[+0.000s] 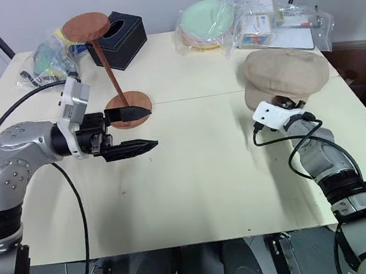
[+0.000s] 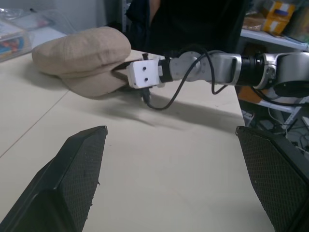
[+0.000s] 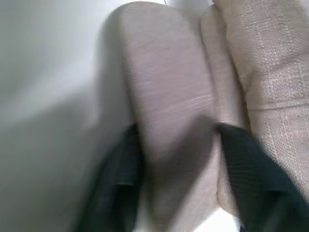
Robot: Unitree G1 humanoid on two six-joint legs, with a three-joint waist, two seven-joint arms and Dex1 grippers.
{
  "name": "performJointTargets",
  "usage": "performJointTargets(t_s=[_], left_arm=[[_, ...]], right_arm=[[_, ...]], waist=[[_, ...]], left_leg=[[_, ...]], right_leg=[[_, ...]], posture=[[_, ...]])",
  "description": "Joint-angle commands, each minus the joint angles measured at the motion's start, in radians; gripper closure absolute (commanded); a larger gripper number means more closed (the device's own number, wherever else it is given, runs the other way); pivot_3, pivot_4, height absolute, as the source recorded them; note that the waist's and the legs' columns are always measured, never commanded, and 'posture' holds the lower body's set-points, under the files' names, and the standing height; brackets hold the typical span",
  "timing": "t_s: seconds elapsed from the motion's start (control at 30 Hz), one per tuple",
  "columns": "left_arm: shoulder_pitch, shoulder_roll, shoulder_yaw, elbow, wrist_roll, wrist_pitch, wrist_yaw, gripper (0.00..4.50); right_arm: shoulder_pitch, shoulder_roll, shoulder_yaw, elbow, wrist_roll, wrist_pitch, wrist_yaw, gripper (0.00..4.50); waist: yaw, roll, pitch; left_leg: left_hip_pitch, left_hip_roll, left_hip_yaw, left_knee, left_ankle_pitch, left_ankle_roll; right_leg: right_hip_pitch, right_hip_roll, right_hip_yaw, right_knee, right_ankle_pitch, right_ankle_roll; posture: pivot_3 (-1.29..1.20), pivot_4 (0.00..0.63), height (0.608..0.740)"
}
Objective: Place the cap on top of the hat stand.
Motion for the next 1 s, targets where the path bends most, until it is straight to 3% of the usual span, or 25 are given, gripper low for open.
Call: performJointTargets(t_s=[0.03, 0.23, 0.4, 0.5, 0.63, 0.8, 1.0], left_arm=[[-0.015, 0.010, 0.038, -0.019, -0.013, 0.000, 0.011, 0.00], [0.006, 0.030, 0.111, -0.036, -0.041, 0.015, 0.058, 0.00], [0.069, 0.069, 0.386, -0.033, -0.159, 0.075, 0.204, 0.00], [0.113, 0.099, 0.586, 0.001, -0.223, 0.099, 0.300, 0.00], [0.215, 0.165, 0.821, -0.003, -0.286, 0.136, 0.366, 0.00], [0.340, 0.215, 0.966, -0.024, -0.293, 0.140, 0.386, 0.00], [0.416, 0.225, 1.028, -0.065, -0.331, 0.135, 0.420, 0.00]], right_arm=[[0.006, 0.005, -0.004, -0.013, -0.008, -0.013, 0.013, 4.41], [-0.068, 0.019, -0.086, -0.075, 0.019, -0.029, -0.024, 4.47], [-0.314, 0.024, -0.105, -0.233, 0.057, -0.131, 0.015, 4.47], [-0.485, 0.088, -0.074, -0.233, 0.083, -0.219, 0.023, 4.47], [-0.695, 0.263, -0.023, -0.166, 0.157, -0.335, 0.060, 4.47], [-0.740, 0.411, 0.048, -0.073, 0.198, -0.438, 0.122, 4.47], [-0.687, 0.508, 0.135, 0.001, 0.164, -0.513, 0.151, 4.47]], waist=[[0.000, 0.000, 0.000], [-0.002, -0.001, -0.001], [-0.040, 0.001, 0.002], [-0.050, 0.001, 0.001], [-0.049, -0.001, 0.002], [-0.032, -0.006, -0.001], [-0.015, -0.011, -0.001]], left_leg=[[0.000, 0.000, 0.000, 0.000, 0.000, 0.000], [0.000, 0.000, -0.001, 0.000, 0.000, 0.000], [-0.001, 0.001, 0.000, -0.001, 0.001, -0.002], [-0.001, 0.003, -0.001, -0.005, 0.003, -0.005], [-0.001, 0.005, -0.002, -0.006, 0.003, -0.006], [-0.001, 0.004, -0.002, -0.005, 0.004, -0.006], [-0.001, 0.002, -0.004, -0.004, 0.004, -0.007]], right_leg=[[0.000, 0.000, 0.000, 0.000, 0.000, 0.000], [0.001, 0.000, 0.000, 0.000, 0.000, 0.000], [-0.007, 0.000, 0.004, 0.005, 0.000, 0.000], [-0.009, 0.003, 0.004, 0.006, 0.000, 0.000], [-0.011, 0.005, 0.005, 0.007, -0.001, -0.002], [-0.009, 0.000, 0.004, 0.007, -0.001, -0.002], [-0.007, -0.003, 0.002, 0.007, -0.001, -0.002]], posture=[[0.00, 0.150, 0.740], [0.00, 0.150, 0.740], [0.00, 0.150, 0.740], [0.00, 0.150, 0.740], [0.00, 0.150, 0.740], [0.00, 0.150, 0.740], [0.00, 0.150, 0.740]])
